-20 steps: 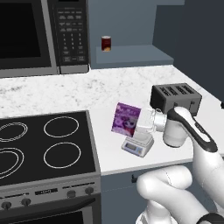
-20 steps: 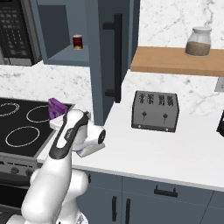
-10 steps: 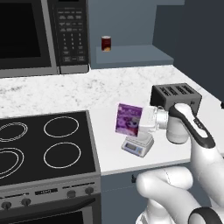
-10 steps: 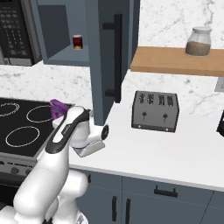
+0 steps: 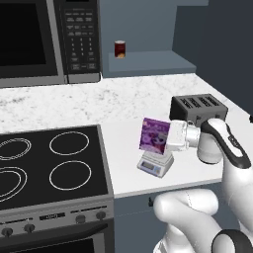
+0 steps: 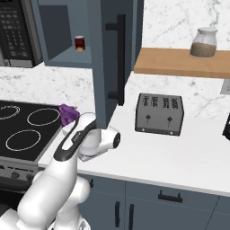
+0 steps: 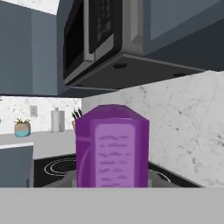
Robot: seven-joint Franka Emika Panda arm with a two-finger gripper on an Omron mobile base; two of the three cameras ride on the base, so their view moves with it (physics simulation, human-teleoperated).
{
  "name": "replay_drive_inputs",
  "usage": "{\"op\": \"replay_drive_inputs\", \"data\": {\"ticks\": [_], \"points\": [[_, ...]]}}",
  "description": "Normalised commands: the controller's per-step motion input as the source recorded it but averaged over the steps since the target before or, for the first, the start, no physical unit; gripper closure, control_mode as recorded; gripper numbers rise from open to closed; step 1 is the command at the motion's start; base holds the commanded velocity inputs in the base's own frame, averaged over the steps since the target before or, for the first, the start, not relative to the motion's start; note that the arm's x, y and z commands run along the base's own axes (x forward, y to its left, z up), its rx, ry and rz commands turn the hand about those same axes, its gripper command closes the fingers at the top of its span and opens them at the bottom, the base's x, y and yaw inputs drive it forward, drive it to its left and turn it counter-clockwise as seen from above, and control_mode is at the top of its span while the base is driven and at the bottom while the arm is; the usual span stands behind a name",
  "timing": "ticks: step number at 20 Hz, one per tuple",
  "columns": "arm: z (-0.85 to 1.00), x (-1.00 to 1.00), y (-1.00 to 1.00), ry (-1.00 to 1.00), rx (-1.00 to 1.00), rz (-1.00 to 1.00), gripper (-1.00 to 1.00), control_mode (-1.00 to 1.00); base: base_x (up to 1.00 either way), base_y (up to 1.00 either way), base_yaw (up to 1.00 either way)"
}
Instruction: Pick the cereal and place it on the digital scale for weighing, and close the cabinet.
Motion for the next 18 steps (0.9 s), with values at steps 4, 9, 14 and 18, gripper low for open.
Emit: {"op": "replay_drive_inputs", "data": {"ticks": [4, 9, 14, 18], "points": [[-0.01, 0.0, -0.31, -0.02, 0.0, 0.0, 1.0, -1.0, 0.0, 0.0, 0.0], [0.0, 0.0, -0.27, 0.0, 0.0, -0.01, 1.0, -1.0, 0.0, 0.0, 0.0], [-0.04, 0.07, -0.23, -0.01, 0.0, 0.0, 1.0, -1.0, 0.0, 0.0, 0.0], [-0.14, 0.18, -0.2, -0.01, 0.0, 0.0, 1.0, -1.0, 0.0, 0.0, 0.0]]}}
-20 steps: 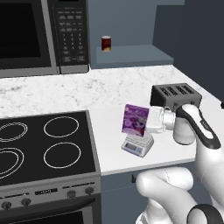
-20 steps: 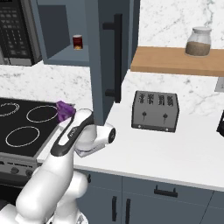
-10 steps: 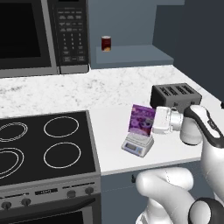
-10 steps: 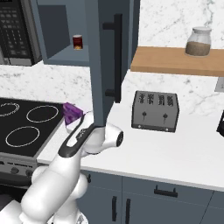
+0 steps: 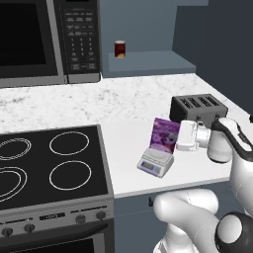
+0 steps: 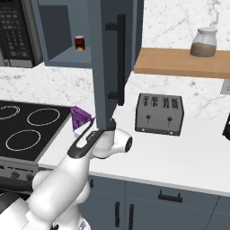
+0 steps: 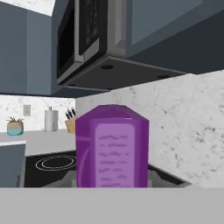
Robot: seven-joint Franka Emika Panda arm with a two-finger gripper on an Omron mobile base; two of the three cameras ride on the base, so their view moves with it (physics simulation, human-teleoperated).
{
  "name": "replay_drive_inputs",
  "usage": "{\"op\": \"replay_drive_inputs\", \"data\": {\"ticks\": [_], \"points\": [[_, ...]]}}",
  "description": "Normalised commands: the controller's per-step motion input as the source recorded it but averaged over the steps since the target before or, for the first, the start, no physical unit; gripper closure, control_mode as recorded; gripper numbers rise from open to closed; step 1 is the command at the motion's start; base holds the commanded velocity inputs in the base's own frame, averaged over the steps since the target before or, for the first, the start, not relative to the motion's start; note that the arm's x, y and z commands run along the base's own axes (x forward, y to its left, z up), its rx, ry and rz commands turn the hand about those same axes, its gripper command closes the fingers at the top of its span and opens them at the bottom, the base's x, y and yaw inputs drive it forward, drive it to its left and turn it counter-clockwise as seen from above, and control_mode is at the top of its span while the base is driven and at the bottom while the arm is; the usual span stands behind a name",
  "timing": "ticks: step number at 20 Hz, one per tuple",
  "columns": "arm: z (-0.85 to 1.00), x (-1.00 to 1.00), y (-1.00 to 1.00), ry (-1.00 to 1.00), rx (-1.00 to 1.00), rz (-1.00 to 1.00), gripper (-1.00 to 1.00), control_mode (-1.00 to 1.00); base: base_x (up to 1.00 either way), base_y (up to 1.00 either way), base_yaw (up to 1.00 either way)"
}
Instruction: Pick the cereal and place it on the digital scale for weighing, and close the cabinet.
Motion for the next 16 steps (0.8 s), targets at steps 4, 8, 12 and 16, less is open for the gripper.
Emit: {"op": "replay_drive_inputs", "data": {"ticks": [4, 8, 12, 16], "points": [[-0.14, 0.09, -0.28, -0.03, 0.0, 0.0, 1.0, -1.0, 0.0, 0.0, 0.0], [-0.17, 0.16, -0.14, 0.0, 0.0, 0.0, 1.0, -1.0, 0.0, 0.0, 0.0], [-0.06, 0.15, 0.0, 0.0, 0.0, 0.0, 1.0, -1.0, 0.0, 0.0, 0.0], [-0.13, 0.1, 0.0, 0.01, 0.0, 0.0, 1.0, -1.0, 0.0, 0.0, 0.0]]}}
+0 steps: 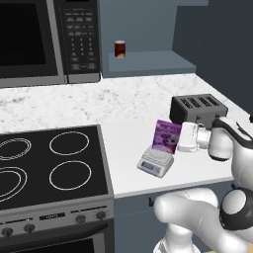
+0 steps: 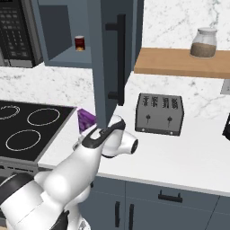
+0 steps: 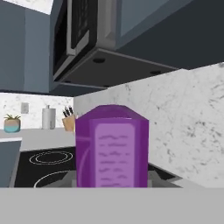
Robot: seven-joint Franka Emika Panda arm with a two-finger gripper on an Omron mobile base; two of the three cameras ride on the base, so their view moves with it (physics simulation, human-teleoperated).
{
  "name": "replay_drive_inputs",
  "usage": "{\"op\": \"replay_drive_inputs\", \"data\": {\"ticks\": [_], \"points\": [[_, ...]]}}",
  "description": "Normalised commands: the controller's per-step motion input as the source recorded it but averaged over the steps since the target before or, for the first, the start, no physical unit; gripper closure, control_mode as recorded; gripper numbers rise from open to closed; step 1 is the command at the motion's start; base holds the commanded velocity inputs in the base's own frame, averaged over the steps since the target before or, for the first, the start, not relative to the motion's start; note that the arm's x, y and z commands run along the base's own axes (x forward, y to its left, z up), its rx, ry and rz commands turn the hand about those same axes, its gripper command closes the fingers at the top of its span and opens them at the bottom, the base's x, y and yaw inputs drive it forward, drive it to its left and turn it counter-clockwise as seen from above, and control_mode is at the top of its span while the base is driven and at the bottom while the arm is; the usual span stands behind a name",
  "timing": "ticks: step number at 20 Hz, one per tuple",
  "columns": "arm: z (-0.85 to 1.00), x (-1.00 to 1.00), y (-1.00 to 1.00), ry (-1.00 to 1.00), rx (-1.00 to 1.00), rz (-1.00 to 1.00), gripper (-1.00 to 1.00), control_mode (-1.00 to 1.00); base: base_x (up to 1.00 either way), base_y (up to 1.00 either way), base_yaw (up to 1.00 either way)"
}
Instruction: Pick the cereal and place it on the digital scale for weighing, and close the cabinet.
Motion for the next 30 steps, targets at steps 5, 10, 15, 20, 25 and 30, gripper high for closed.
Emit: {"op": "replay_drive_inputs", "data": {"ticks": [5, 10, 15, 20, 25, 30], "points": [[-0.24, 0.02, 0.0, 0.03, 0.0, 0.0, 1.0, -1.0, 0.0, 0.0, 0.0], [-0.21, 0.11, 0.0, 0.02, 0.0, 0.0, 1.0, -1.0, 0.0, 0.0, 0.0], [-0.14, 0.14, 0.0, 0.0, 0.0, 0.0, 1.0, -1.0, 0.0, 0.0, 0.0], [-0.18, 0.13, 0.0, 0.0, 0.0, 0.0, 1.0, -1.0, 0.0, 0.0, 0.0], [-0.14, 0.23, 0.02, 0.0, 0.0, 0.0, 1.0, -1.0, 0.0, 0.0, 0.0], [-0.09, 0.26, 0.0, 0.0, 0.0, 0.0, 1.0, -1.0, 0.0, 0.0, 0.0]]}}
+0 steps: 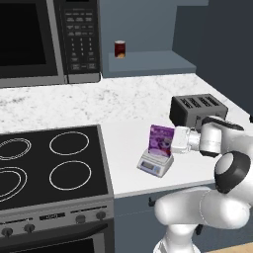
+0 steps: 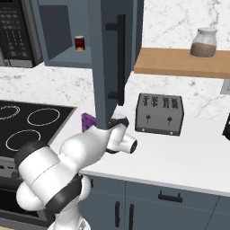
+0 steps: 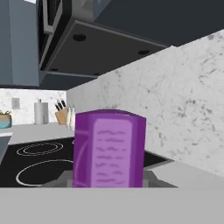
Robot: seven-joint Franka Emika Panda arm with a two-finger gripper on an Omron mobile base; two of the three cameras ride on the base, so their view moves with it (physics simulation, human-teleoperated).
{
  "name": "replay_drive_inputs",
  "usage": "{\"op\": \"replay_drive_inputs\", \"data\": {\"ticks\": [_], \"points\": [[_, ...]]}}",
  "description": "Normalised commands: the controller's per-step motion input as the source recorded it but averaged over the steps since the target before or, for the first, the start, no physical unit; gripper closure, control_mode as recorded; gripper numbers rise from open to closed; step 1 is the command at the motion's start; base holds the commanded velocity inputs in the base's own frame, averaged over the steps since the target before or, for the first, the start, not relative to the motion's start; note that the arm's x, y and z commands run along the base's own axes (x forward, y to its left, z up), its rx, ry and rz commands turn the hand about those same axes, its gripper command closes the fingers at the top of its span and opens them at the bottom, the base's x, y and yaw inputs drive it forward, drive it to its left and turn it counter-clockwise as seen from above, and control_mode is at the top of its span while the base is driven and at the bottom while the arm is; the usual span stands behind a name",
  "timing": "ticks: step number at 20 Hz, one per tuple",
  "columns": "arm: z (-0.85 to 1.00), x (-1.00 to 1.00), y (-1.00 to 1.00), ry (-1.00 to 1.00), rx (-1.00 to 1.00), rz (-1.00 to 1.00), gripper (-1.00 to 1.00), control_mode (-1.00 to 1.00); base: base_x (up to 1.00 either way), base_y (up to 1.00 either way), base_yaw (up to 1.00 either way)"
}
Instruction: Pick the cereal and place it on the digital scale for weighing, and close the cabinet.
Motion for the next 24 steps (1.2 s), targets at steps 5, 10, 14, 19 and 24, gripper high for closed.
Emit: {"op": "replay_drive_inputs", "data": {"ticks": [5, 10, 14, 19, 24], "points": [[-0.06, 0.18, 0.0, 0.0, 0.0, 0.0, 1.0, -1.0, 0.0, 0.0, 0.0], [-0.06, 0.0, 0.09, 0.0, 0.0, 0.0, 1.0, -1.0, 0.0, 0.0, 0.0], [-0.28, 0.0, 0.08, 0.0, -0.01, 0.0, 1.0, -1.0, 0.0, 0.0, 0.0], [-0.38, 0.0, 0.18, -0.02, -0.04, 0.0, 1.0, -1.0, 0.0, 0.0, 0.0], [-0.33, -0.01, 0.25, -0.06, -0.06, 0.0, -1.0, -1.0, 0.0, 0.0, 0.0]]}}
